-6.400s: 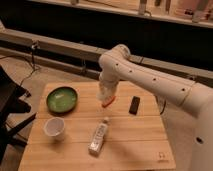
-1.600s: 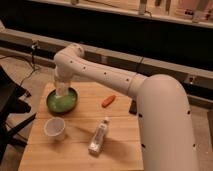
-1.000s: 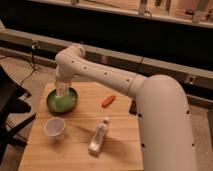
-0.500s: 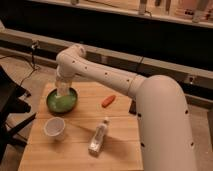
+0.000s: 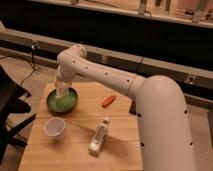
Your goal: Place the white sponge in the ceramic bowl
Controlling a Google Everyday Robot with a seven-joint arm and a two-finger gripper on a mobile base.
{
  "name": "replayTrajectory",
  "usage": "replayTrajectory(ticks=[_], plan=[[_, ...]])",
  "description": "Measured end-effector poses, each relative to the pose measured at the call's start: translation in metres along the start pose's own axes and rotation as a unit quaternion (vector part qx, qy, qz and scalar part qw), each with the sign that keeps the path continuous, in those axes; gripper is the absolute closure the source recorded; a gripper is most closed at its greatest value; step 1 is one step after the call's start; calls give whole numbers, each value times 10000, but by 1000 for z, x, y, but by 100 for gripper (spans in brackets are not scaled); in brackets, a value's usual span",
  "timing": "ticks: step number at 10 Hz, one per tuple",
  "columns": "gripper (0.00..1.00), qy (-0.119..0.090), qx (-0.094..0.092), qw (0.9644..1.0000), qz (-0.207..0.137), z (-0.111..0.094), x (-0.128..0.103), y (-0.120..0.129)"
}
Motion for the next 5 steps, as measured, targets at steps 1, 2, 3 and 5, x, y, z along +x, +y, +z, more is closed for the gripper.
replayTrajectory(ticks=[1, 2, 3, 5], plan=[[57, -10, 7, 10000, -7, 1, 0, 0], [57, -15, 16, 10000, -12, 2, 0, 0], [57, -20, 23, 10000, -14, 2, 0, 0], [57, -20, 31, 10000, -13, 3, 2, 1]])
